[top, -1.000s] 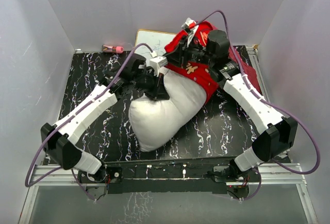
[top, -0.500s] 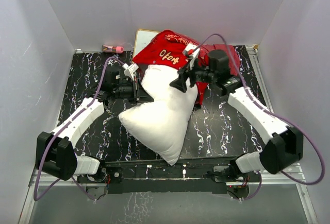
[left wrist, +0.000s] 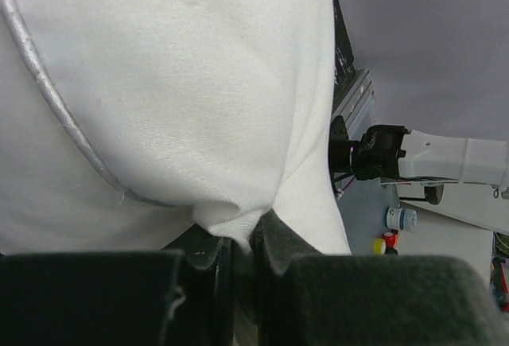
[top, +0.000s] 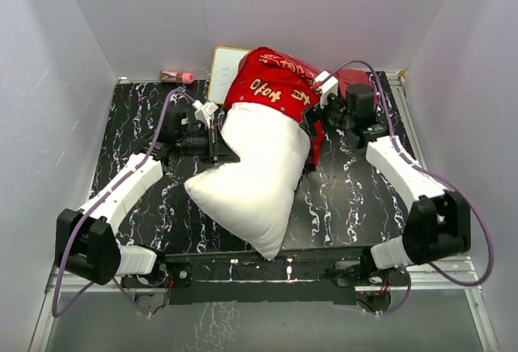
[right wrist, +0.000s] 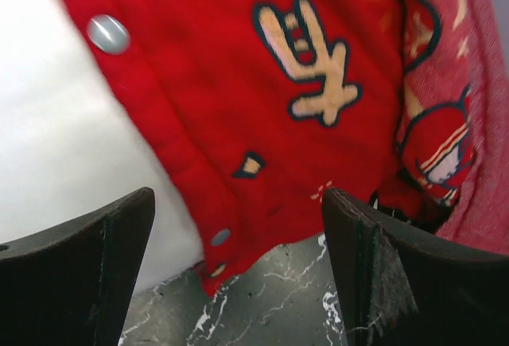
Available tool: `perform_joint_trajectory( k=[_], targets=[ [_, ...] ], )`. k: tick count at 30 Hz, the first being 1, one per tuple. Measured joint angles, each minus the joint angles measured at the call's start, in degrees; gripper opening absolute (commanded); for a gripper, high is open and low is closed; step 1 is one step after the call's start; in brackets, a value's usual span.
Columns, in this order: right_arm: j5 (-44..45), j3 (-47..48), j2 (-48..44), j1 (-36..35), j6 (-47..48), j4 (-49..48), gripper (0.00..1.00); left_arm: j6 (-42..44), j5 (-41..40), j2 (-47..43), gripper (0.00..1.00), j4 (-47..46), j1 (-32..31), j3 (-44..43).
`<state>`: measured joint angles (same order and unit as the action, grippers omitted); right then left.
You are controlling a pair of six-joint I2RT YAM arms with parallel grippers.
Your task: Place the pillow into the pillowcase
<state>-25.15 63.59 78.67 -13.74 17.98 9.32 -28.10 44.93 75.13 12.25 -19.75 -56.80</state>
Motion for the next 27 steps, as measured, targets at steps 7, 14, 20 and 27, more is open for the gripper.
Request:
perform_joint_trajectory(
  k=[7, 14, 20, 27],
  targets=[
    [3.2, -0.9, 6.8, 0.9, 2.3, -1.1, 0.84, -0.3, -0.6, -0.4, 0.0, 0.0, 0.0, 0.0],
    [3.3, 0.6, 10.7, 0.8, 2.9, -4.0, 0.35, -1.6, -1.3, -1.0, 0.0, -0.3, 0.0, 0.0],
    [0.1, 3.5, 13.2, 0.7, 3.2, -3.1, 0.08, -1.0, -1.9, -1.1, 0.0, 0.7, 0.0, -0.4],
    [-15.7, 6.7, 5.1, 0.4, 1.2, 3.7, 0.08, 5.8, -5.1, -1.1, 0.0, 9.8, 0.0, -7.5]
  ],
)
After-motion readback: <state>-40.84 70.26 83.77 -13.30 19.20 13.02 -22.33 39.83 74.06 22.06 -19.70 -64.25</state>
